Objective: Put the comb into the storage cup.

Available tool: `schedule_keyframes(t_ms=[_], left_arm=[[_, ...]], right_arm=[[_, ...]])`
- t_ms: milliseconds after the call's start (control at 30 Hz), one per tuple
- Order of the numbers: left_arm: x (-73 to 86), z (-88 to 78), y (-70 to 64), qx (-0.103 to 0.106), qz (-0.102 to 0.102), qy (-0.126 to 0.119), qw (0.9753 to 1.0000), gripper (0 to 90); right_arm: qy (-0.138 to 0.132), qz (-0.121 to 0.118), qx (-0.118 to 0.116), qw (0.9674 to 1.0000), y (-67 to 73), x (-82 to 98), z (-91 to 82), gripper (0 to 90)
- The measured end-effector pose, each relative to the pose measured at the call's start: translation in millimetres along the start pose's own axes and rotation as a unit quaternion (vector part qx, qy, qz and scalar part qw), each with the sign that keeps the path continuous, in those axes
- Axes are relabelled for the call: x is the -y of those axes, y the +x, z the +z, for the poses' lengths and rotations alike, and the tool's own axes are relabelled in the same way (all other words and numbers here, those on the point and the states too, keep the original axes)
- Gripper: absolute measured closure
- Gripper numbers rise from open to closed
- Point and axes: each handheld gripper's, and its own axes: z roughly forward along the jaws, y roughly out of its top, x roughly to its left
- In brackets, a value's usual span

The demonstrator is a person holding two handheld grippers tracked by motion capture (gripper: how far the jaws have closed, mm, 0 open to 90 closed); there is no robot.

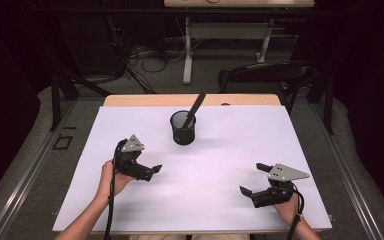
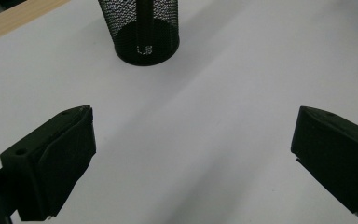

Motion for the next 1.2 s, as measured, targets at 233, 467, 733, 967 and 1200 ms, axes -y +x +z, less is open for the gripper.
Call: schedule_keyframes(t_ms=[233,467,733,967,1200], left_arm=[[14.2,-6.1,-0.1,-0.010,-0.005,0.003,0.9999,0.0],[25.7,-11.1,-2.3,-0.014,-0.012,0.001,0.9998,0.0],[35.5,-16.0,-7.1,-0.018,-0.013,-0.003,0.9997,0.0],[45.3,-19.6,-10.4,-0.025,-0.020,-0.010,0.9994,0.0],[54.4,-23.0,-12.2,-0.028,-0.026,-0.019,0.9991,0.0]], right_arm=[[0.001,0.001,0.000,1.0000,0.1,0.0,0.0,0.0],[0.000,0.001,0.000,1.0000,0.5,-0.1,0.4,0.0],[0.002,0.000,0.000,1.0000,0.6,-0.2,0.4,0.0],[0.002,-0.001,-0.001,1.0000,0.9,-0.2,0.9,0.0],[0.002,-0.001,-0.002,1.0000,1.3,-0.3,1.1,0.0]])
